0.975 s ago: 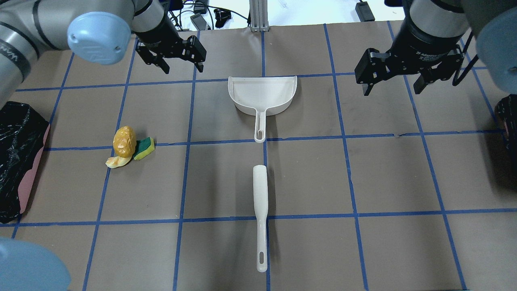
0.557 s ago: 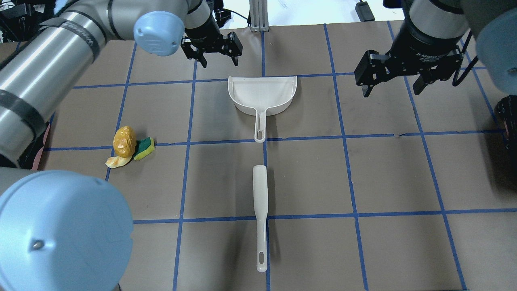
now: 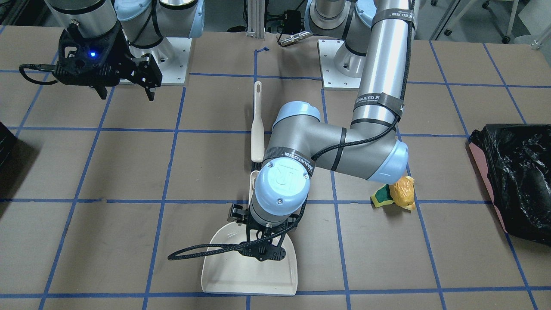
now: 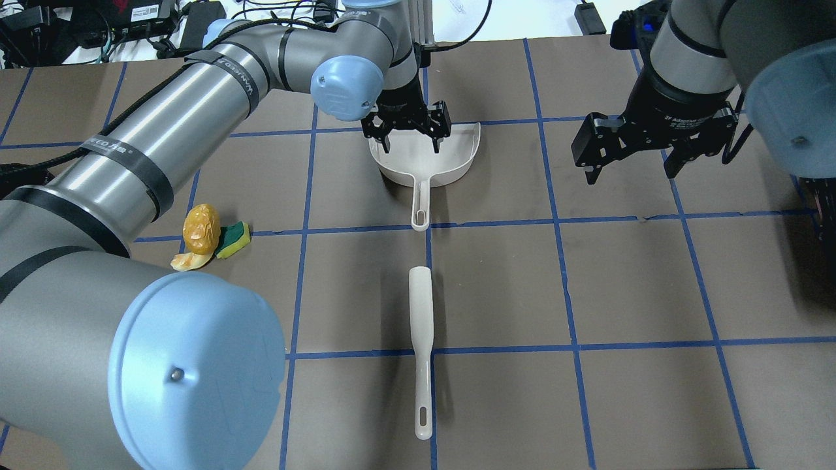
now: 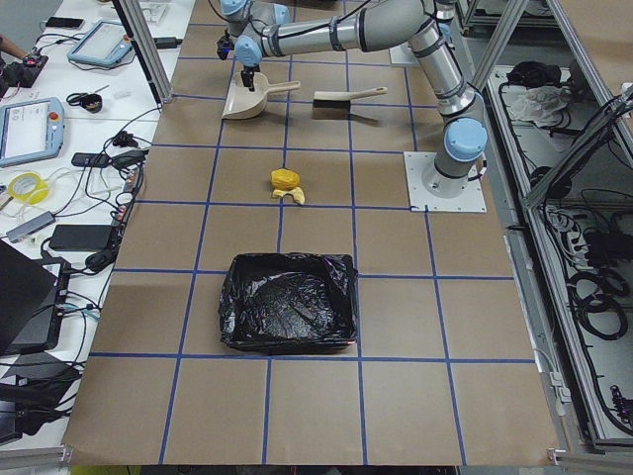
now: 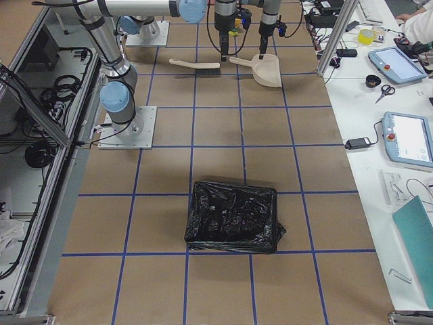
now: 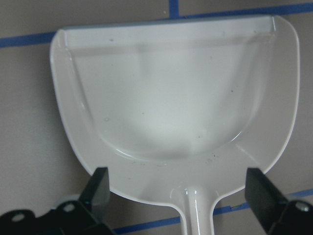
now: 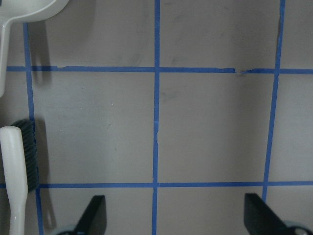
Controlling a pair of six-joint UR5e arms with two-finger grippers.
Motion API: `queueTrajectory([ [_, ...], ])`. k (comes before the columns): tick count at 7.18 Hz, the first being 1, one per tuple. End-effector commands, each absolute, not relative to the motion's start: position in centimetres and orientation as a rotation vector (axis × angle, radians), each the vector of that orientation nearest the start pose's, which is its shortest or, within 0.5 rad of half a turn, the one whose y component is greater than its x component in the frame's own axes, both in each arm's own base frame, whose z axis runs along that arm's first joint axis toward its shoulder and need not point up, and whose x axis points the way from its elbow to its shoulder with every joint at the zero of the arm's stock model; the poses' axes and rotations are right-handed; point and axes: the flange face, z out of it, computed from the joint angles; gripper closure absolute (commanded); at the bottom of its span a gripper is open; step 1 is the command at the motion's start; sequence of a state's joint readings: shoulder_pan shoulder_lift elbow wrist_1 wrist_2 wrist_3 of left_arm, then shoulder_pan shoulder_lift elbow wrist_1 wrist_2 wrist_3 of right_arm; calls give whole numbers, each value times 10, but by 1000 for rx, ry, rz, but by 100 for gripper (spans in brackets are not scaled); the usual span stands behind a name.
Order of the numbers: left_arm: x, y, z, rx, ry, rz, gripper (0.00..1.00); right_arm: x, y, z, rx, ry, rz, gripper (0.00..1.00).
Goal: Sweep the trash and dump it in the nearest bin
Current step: 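Reach the left gripper to the white dustpan handle and grasp it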
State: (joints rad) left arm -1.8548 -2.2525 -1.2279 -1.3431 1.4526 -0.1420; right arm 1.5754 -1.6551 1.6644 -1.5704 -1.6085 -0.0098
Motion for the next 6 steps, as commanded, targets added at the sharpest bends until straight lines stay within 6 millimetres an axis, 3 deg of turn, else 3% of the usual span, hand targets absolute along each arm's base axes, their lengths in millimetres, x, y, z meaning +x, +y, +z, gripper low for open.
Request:
queueTrajectory([
  [1, -350, -621, 231, 214, 3180, 353, 0, 133, -450, 474, -30, 3176, 41, 0],
  [2, -353, -620, 222, 207, 3174, 372, 0, 133, -449, 468, -62, 3175, 61, 0],
  [3, -360, -613, 222, 222, 3166, 376, 11, 133, -446, 469, -86, 3174, 67, 0],
  [4, -362, -610, 222, 220, 3160, 373, 32, 133, -440, 475, -86, 3172, 55, 0],
  [5, -363, -609, 233, 165, 3167, 357, 74, 134, -440, 476, -69, 3169, 49, 0],
  [6, -362, -607, 235, 157, 3162, 365, 95, 134, -441, 477, -64, 3170, 39, 0],
])
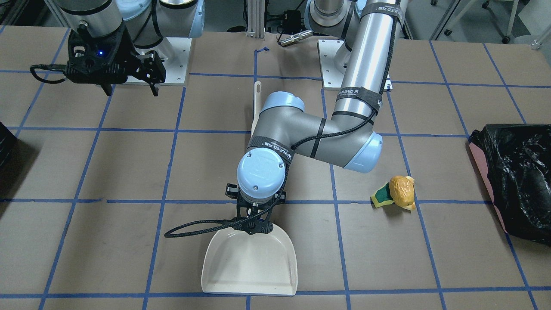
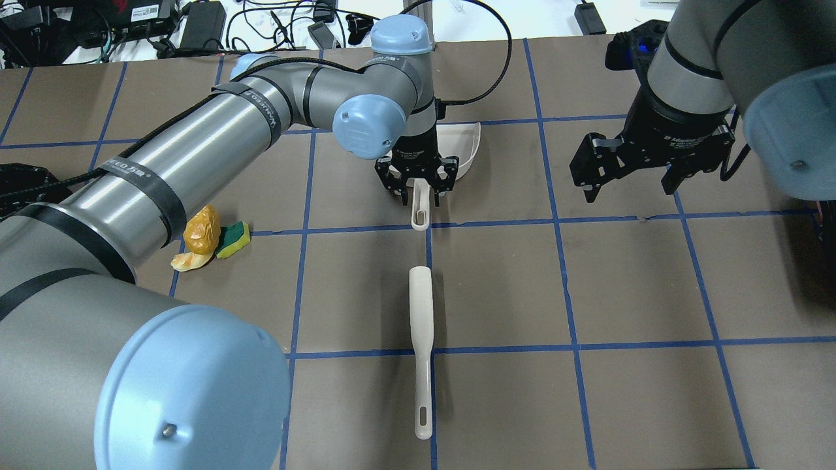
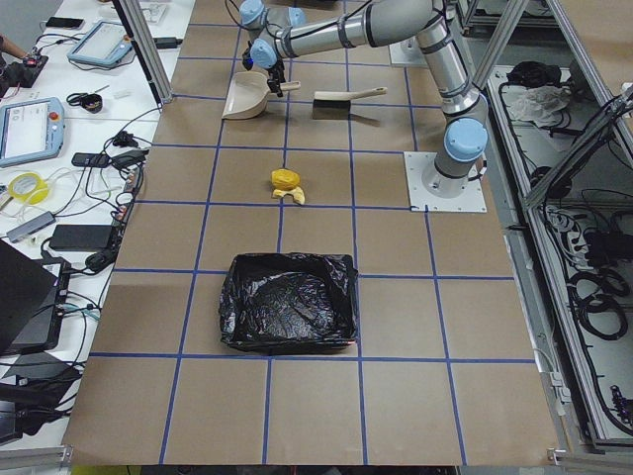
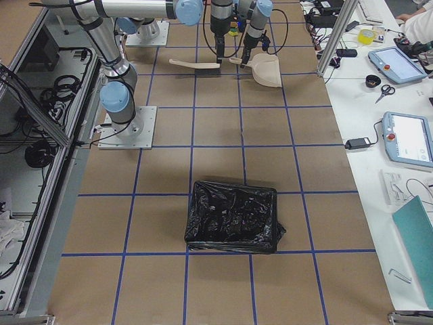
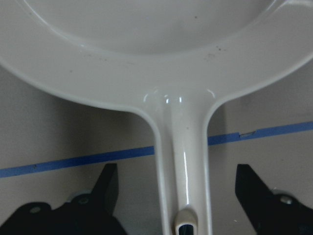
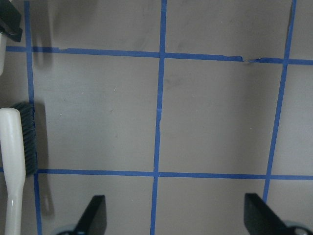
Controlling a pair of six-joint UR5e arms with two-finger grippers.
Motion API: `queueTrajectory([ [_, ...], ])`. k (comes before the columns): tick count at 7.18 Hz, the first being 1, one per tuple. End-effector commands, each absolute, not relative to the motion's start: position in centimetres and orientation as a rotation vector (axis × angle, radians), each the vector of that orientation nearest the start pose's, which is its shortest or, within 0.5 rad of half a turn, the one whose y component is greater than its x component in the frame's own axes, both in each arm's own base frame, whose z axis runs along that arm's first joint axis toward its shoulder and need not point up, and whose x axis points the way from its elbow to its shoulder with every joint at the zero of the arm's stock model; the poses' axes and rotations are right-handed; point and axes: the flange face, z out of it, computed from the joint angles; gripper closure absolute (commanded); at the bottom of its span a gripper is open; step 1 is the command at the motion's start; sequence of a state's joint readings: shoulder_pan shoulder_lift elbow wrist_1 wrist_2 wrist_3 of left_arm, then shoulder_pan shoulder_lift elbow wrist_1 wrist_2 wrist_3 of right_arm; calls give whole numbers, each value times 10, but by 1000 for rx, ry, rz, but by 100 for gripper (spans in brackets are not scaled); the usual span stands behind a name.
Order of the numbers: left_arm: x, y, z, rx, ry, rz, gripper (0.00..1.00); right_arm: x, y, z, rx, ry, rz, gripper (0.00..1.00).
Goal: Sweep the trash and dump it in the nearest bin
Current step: 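Reach the left gripper to the white dustpan handle and grasp it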
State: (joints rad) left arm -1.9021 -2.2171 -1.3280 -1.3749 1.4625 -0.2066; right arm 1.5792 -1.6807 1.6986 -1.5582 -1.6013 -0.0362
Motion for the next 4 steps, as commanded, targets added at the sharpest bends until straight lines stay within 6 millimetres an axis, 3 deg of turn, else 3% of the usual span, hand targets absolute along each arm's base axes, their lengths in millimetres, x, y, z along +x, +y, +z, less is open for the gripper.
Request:
queueTrajectory([
  [1, -362, -605, 242, 163, 3166, 354, 100, 135, -445, 481, -63, 3162, 18, 0],
  [3, -348, -609, 269, 295, 3112, 247, 100, 145, -438, 479, -78, 3156, 27, 0],
  [4, -328, -614, 296, 484, 3085, 186, 100, 166, -430, 475, -39, 3154, 40, 2],
])
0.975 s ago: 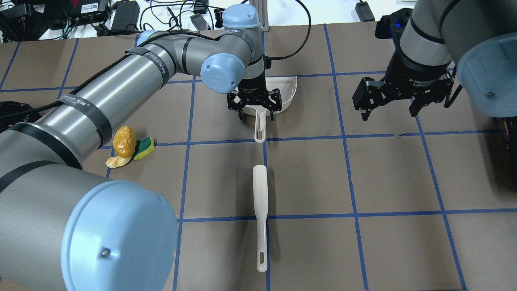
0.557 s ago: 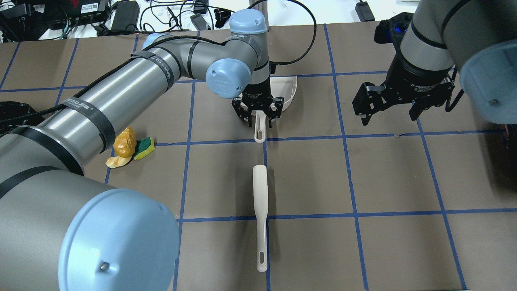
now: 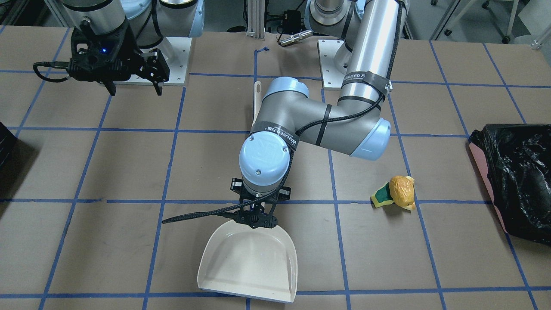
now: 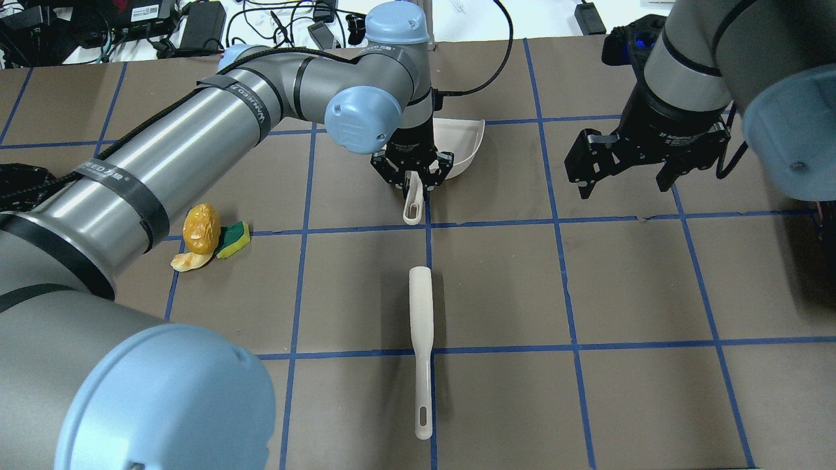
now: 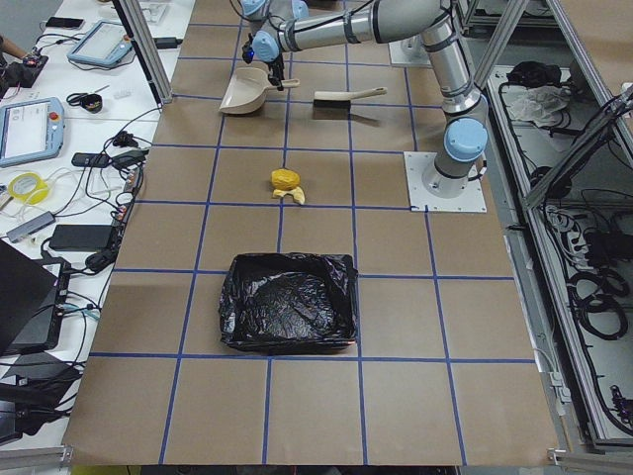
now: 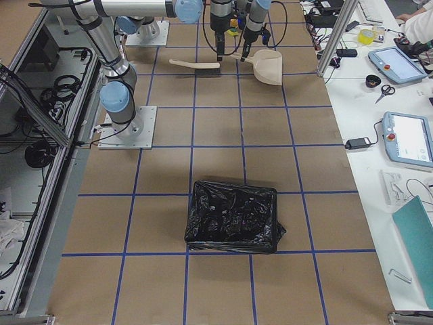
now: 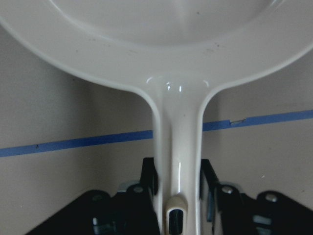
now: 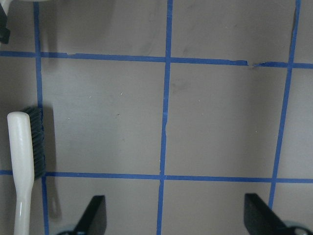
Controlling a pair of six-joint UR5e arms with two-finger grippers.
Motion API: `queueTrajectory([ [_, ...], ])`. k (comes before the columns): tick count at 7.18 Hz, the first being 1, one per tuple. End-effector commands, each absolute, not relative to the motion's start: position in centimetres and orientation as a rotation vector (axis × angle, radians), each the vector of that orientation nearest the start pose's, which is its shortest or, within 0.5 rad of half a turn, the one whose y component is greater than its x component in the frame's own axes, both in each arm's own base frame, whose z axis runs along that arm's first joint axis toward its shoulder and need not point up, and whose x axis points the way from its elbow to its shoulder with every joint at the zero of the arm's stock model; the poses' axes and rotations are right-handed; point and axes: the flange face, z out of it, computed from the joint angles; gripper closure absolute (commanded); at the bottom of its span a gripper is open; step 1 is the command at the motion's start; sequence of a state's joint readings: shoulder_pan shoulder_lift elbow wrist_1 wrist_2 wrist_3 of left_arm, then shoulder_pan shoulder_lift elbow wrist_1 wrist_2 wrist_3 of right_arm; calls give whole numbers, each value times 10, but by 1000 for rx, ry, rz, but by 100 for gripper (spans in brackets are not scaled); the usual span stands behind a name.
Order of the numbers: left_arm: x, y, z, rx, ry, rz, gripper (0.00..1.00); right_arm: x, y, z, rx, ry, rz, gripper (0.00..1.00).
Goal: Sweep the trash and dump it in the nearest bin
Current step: 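Lift the dustpan with the left gripper while the right grasps the white brush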
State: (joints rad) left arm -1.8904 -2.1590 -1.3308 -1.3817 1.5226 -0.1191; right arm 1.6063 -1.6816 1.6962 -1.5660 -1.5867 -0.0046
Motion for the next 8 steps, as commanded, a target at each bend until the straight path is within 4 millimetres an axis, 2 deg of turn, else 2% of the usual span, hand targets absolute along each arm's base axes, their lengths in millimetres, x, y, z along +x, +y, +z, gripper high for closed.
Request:
queueTrajectory([
  [1, -298, -615, 326, 555, 3073, 210, 100, 201, -419, 466, -65, 3109, 71, 7],
  [2, -254, -612, 363, 710, 3040, 257, 100, 226, -406, 459, -32, 3102, 94, 7],
  [3, -213, -600, 394, 766, 3018, 346, 100, 244, -387, 448, -97, 3114, 131, 8],
  [4, -174, -587, 424, 899, 2941, 384, 100, 260, -366, 421, -132, 3122, 212, 14],
  [5, -128, -572, 452, 1010, 2894, 440, 100, 277, -348, 396, -114, 3132, 215, 15],
  [6, -71, -558, 475, 1119, 2838, 507, 100, 296, -332, 372, -152, 3135, 192, 15],
  [8, 32, -541, 500, 1352, 2738, 550, 100, 317, -305, 341, -70, 3126, 136, 12],
])
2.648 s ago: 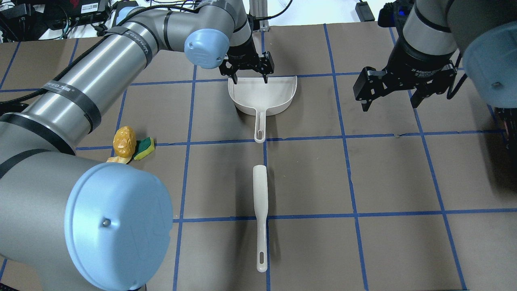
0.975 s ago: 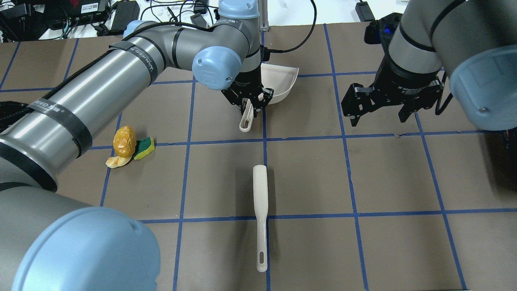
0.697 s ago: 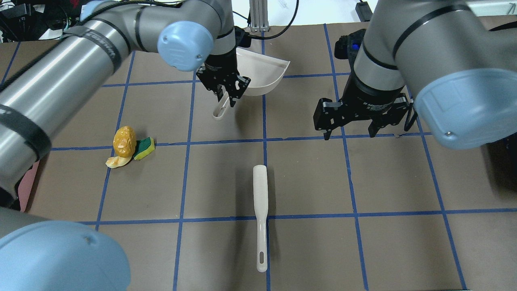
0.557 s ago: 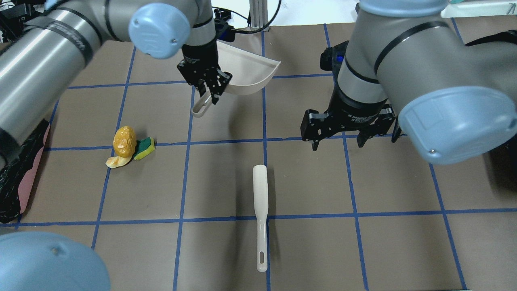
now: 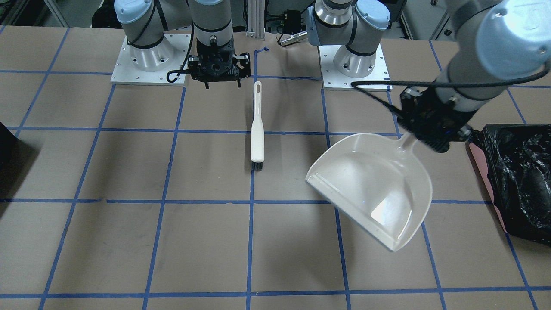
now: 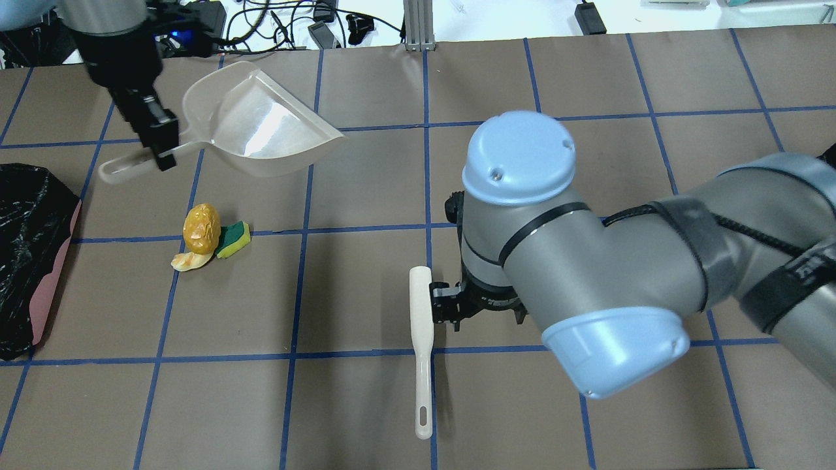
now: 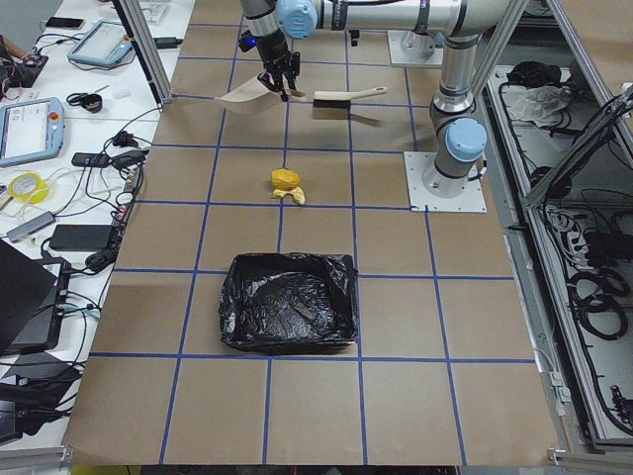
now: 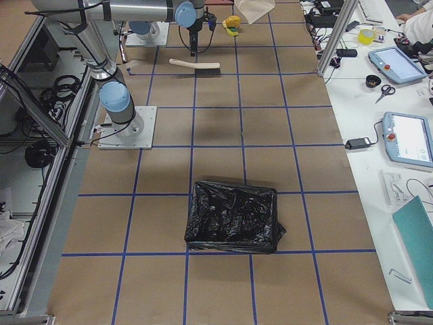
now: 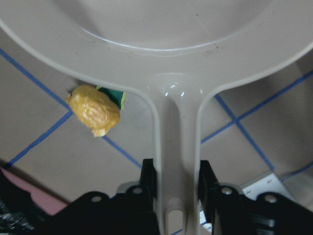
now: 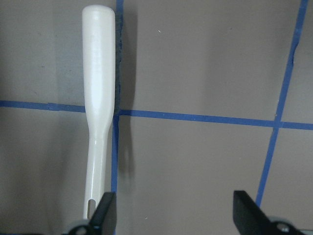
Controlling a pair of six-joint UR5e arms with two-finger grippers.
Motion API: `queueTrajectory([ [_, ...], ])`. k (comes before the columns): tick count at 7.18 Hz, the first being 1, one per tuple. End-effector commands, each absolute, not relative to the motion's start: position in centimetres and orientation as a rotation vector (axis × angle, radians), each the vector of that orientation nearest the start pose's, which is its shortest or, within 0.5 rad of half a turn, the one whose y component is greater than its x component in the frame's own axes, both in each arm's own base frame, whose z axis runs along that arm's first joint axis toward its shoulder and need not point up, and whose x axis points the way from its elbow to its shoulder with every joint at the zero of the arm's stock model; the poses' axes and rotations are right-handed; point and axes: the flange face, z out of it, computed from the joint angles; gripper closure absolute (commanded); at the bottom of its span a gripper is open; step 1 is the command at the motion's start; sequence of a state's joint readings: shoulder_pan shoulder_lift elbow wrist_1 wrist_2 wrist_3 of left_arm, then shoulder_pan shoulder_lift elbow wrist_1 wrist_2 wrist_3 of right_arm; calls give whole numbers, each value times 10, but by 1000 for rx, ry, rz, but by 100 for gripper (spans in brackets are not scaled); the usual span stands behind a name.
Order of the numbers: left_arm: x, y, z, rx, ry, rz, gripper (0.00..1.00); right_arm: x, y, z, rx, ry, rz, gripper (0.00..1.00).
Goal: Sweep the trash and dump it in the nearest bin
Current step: 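Lift the dustpan with the left gripper while the right grasps the white brush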
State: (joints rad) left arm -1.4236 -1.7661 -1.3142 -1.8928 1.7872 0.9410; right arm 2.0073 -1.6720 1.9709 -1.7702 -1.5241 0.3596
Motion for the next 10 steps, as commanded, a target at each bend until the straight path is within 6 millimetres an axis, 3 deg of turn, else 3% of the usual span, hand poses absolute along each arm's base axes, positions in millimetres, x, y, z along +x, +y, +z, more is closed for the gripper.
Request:
queueTrajectory([
  [1, 89, -532, 501, 1473, 2727, 561, 100, 327, -298, 324, 31, 3139, 157, 12],
  [2, 138, -526, 497, 1657, 2666, 534, 100, 342, -295, 309, 145, 3146, 162, 12],
  [3, 174, -523, 490, 1715, 2620, 494, 100, 361, -288, 292, 122, 3168, 166, 12],
  [5, 203, -534, 475, 1878, 2442, 444, 100, 380, -276, 268, 143, 3190, 191, 12],
  [6, 210, -546, 450, 2012, 2262, 391, 100, 375, -266, 255, 130, 3226, 209, 12],
  [7, 223, -541, 415, 2034, 2193, 371, 100, 371, -258, 243, 152, 3225, 207, 12],
  [8, 251, -521, 389, 2023, 2269, 331, 100, 371, -253, 233, 143, 3208, 195, 12],
  [9, 281, -503, 365, 2048, 2358, 181, 100, 374, -254, 226, 135, 3206, 192, 12],
  [10, 297, -492, 354, 2040, 2406, 169, 100, 380, -250, 227, 111, 3200, 176, 12],
])
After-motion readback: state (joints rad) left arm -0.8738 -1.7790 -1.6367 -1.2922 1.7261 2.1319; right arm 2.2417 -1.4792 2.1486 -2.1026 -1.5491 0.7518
